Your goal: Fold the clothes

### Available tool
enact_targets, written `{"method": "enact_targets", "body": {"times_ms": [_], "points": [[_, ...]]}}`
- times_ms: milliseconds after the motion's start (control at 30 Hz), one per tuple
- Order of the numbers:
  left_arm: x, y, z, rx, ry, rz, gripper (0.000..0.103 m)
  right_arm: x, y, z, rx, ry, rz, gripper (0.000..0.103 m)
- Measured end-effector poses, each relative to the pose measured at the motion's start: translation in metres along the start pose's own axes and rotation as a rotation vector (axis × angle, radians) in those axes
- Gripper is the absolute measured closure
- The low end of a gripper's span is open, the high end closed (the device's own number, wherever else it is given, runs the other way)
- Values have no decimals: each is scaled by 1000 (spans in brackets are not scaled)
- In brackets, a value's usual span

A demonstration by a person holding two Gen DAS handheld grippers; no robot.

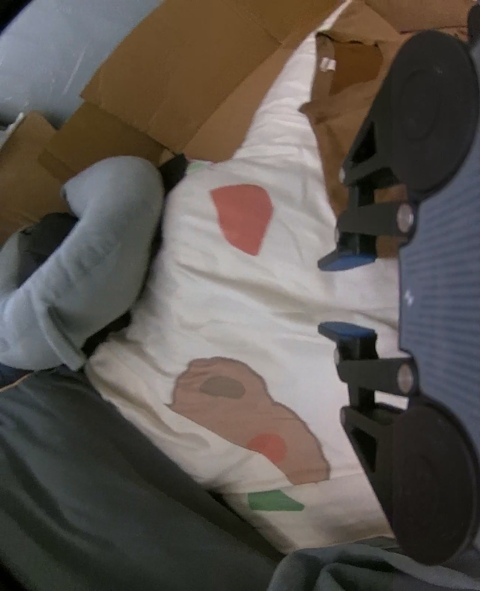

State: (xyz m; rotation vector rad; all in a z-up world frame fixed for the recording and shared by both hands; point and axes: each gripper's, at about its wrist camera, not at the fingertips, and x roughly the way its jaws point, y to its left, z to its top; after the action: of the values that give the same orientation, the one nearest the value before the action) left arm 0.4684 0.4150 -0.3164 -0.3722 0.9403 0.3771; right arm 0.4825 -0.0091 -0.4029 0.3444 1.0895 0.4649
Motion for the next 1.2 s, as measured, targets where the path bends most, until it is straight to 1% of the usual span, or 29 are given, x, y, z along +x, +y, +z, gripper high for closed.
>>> {"method": "enact_targets", "body": {"times_ms": [67,100,233,400,500,533,567,633,667,700,767,867,1000,1067,1167,1200], "points": [[-2,0,6,-13,-3,-29,56,0,-2,-1,2,0,7,102],[-1,0,8,-15,0,-40,55,0,-2,-1,2,0,10,102],[4,-7,8,14,24,-64,54,0,-3,-2,-6,-1,18,102],[19,-21,-5,41,68,-98,54,0,-4,-2,-9,-1,25,101],[31,-27,-13,42,106,-114,61,-2,-5,-2,-10,-3,36,102],[35,-28,-15,37,121,-116,69,-3,-5,-1,-11,-2,42,102],[37,-28,-17,43,131,-101,81,-4,-6,-1,-15,-2,49,102],[40,-27,-18,55,144,-75,93,-7,-6,1,-18,-4,67,102],[40,-26,-18,56,140,-71,95,-9,-6,3,-16,-4,78,102],[39,-24,-17,57,136,-66,95,-11,-6,4,-19,-5,88,102],[36,-22,-14,74,116,-31,96,-15,-5,8,-27,-14,105,102],[34,-20,-11,81,103,-9,96,-15,-11,14,19,-20,123,103],[38,-21,-10,85,92,21,97,-5,-28,14,93,-15,101,103],[40,-21,-11,77,90,16,96,1,-37,13,130,-12,87,103],[42,-20,-11,64,94,2,94,3,-44,11,161,-25,106,99],[42,-19,-10,58,93,-5,94,2,-44,11,163,-30,114,93]]}}
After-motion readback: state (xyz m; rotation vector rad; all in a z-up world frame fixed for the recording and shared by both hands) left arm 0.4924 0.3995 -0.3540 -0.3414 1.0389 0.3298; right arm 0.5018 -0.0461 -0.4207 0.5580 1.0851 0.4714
